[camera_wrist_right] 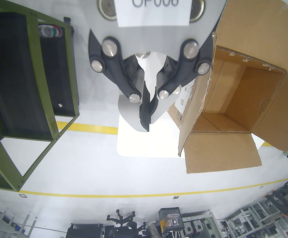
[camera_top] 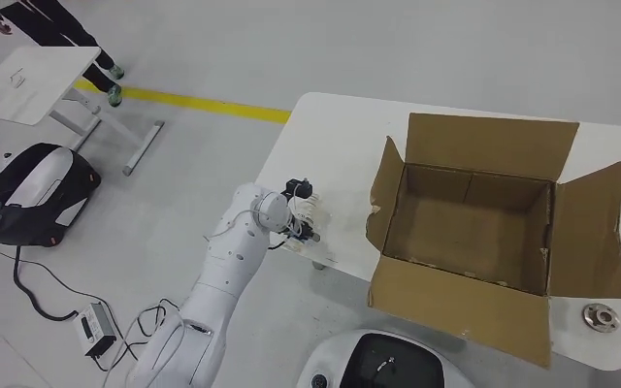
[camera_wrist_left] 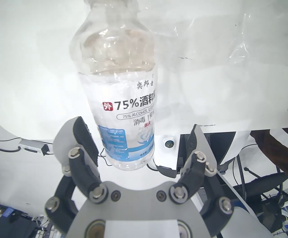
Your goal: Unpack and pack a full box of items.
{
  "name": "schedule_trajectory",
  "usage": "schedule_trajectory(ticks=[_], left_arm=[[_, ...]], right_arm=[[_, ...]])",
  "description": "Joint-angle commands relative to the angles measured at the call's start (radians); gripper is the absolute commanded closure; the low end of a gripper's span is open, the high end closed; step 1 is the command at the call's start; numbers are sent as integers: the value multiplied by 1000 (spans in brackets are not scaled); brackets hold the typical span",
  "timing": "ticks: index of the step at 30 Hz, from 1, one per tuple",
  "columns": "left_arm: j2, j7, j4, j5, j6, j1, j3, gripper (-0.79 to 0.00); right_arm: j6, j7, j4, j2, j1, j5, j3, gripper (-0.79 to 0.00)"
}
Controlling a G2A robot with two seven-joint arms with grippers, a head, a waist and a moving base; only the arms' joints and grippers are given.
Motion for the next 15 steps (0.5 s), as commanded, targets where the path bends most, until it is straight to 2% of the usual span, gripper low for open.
schedule_trajectory(ticks=[1, 2, 3, 6, 9, 10, 15], left_arm=[[1, 3, 8, -1, 1, -6, 8, -717], [2, 3, 11, -2, 0, -8, 11, -523], [2, 6, 13, -3, 0, -10, 13, -437], [5, 12, 22, 0, 3, -15, 21, -259], [7, 22, 29, 6, 9, -17, 29, -22], [7, 25, 31, 6, 10, -17, 32, 0], [12, 32, 29, 4, 13, -14, 39, 0]], right_arm=[[0, 0, 0, 0, 0, 0, 0, 0], [0, 0, 0, 0, 0, 0, 0, 0], [0, 0, 0, 0, 0, 0, 0, 0], [0, 0, 0, 0, 0, 0, 0, 0], [0, 0, 0, 0, 0, 0, 0, 0], [0, 0, 0, 0, 0, 0, 0, 0], [0, 0, 0, 0, 0, 0, 0, 0]])
